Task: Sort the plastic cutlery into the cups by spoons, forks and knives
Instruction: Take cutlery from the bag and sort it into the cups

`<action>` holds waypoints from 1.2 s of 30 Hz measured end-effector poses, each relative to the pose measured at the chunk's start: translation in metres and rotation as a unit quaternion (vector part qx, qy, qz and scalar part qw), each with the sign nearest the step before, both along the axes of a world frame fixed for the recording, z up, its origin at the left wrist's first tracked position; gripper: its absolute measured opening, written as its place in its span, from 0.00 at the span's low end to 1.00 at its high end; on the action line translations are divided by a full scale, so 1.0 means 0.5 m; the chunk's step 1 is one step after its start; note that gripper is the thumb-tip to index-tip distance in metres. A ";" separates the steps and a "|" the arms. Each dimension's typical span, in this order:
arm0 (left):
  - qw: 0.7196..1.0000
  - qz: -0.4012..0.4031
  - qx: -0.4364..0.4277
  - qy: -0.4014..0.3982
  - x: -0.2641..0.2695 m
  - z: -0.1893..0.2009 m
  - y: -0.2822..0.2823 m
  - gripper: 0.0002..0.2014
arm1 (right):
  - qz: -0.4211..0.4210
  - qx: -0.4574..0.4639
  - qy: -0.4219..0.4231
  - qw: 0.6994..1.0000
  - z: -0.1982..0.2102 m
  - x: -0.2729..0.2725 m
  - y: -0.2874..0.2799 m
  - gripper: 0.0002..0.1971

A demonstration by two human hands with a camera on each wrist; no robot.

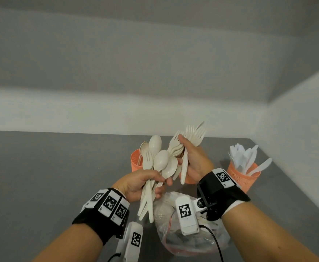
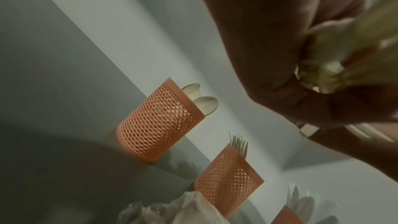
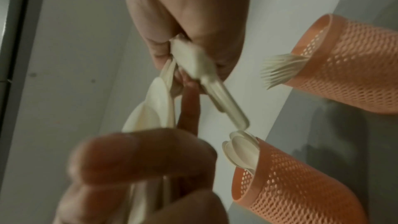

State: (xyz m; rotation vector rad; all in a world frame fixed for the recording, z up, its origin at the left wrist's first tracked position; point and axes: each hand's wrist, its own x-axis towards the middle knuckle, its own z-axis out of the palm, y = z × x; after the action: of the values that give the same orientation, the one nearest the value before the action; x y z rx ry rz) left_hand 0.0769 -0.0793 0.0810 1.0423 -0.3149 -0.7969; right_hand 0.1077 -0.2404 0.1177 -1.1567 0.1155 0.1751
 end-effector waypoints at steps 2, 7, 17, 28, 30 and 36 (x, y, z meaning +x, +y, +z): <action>1.000 0.004 0.007 -0.006 -0.001 0.002 0.003 0.08 | 0.014 -0.007 -0.014 1.000 -0.002 -0.002 0.001 0.12; 0.999 0.010 0.034 -0.021 -0.001 0.004 -0.011 0.08 | 0.034 -0.046 -0.001 0.998 0.000 -0.006 0.001 0.05; 0.996 -0.041 0.077 -0.024 0.018 0.012 -0.023 0.03 | 0.006 0.054 -0.025 0.998 0.013 0.013 -0.016 0.06; 0.994 0.016 0.110 0.003 0.050 -0.011 -0.020 0.16 | -0.223 0.074 -0.083 0.968 0.044 0.091 -0.113 0.05; 0.992 0.059 0.114 -0.008 0.061 -0.007 -0.020 0.10 | -0.282 0.009 -0.128 0.951 0.048 0.114 -0.142 0.07; 0.980 0.155 0.123 -0.013 0.098 0.004 -0.053 0.15 | -0.335 -0.115 -0.181 0.917 0.001 0.167 -0.148 0.13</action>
State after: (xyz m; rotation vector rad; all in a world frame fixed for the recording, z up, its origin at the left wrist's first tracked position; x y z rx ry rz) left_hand 0.1259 -0.1060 0.0829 1.2979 -0.0710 -0.5493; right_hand 0.1913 -0.3143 0.1180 -1.3014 0.2005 -0.6766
